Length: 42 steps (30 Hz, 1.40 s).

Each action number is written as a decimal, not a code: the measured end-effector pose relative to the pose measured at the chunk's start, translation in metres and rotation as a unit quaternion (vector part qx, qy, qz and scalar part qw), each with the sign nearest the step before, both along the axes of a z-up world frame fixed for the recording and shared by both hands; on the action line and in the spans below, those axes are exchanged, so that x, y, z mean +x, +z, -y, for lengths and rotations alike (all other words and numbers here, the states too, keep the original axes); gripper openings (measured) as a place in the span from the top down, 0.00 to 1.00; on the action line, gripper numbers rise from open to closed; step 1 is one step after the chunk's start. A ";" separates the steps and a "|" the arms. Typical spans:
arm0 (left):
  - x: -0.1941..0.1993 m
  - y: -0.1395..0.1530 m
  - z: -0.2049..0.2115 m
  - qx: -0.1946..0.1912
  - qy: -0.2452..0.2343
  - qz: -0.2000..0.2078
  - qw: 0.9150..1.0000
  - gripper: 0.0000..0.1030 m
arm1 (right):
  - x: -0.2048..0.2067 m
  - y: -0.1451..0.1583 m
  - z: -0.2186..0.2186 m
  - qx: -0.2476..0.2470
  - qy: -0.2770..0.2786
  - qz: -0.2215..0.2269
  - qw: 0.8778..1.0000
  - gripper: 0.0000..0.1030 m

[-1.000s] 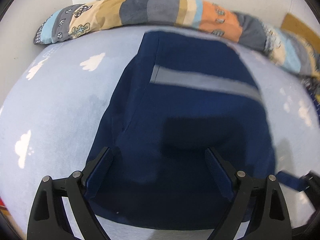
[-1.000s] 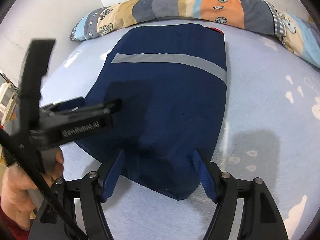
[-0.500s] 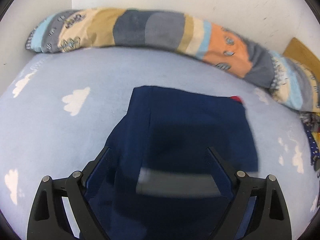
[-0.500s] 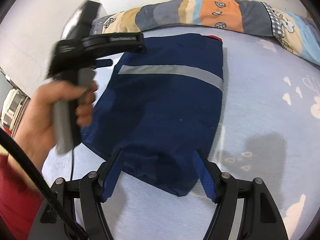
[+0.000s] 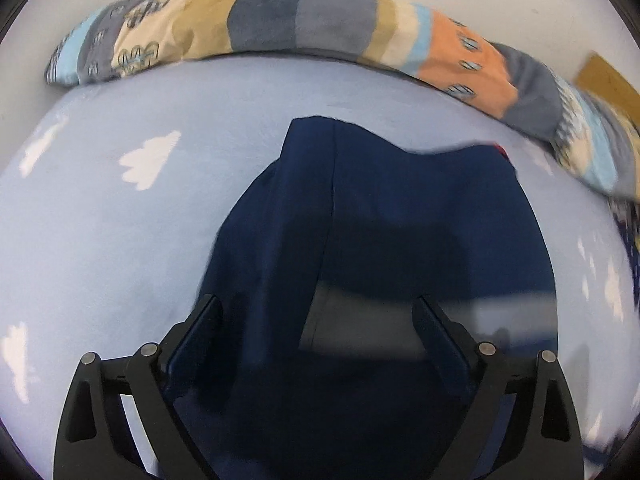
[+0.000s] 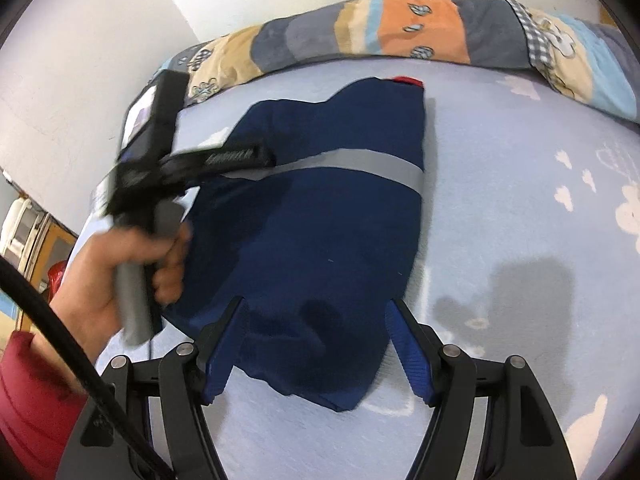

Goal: Fold large clothes

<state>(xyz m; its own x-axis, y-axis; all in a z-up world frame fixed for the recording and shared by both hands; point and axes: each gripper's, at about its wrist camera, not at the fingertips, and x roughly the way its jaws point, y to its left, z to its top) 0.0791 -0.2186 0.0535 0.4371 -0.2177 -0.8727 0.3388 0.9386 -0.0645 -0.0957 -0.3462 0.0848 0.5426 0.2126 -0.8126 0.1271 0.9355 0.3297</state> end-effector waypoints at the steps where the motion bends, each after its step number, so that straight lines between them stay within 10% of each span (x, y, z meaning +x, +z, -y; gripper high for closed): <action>1: -0.010 0.002 -0.005 0.007 -0.004 0.004 1.000 0.07 | 0.001 0.000 -0.002 -0.003 0.002 0.001 1.000 0.26; 14: -0.064 -0.023 -0.057 -0.002 0.036 -0.028 0.999 0.06 | 0.025 -0.042 -0.031 -0.056 0.034 -0.051 0.997 0.20; 26: -0.105 0.025 -0.085 -0.013 0.055 0.004 0.998 0.07 | 0.009 -0.018 -0.034 -0.034 0.044 -0.033 0.998 0.21; 42: -0.101 -0.016 -0.093 0.002 0.059 -0.048 0.997 0.07 | 0.011 -0.041 -0.042 -0.025 0.054 -0.053 0.997 0.20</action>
<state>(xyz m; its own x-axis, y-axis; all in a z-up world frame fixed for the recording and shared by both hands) -0.0217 -0.1260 0.0372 0.3732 -0.1663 -0.9127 0.2187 0.9718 -0.0877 -0.0845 -0.3042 0.0438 0.4299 0.2227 -0.8750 0.0563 0.9606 0.2721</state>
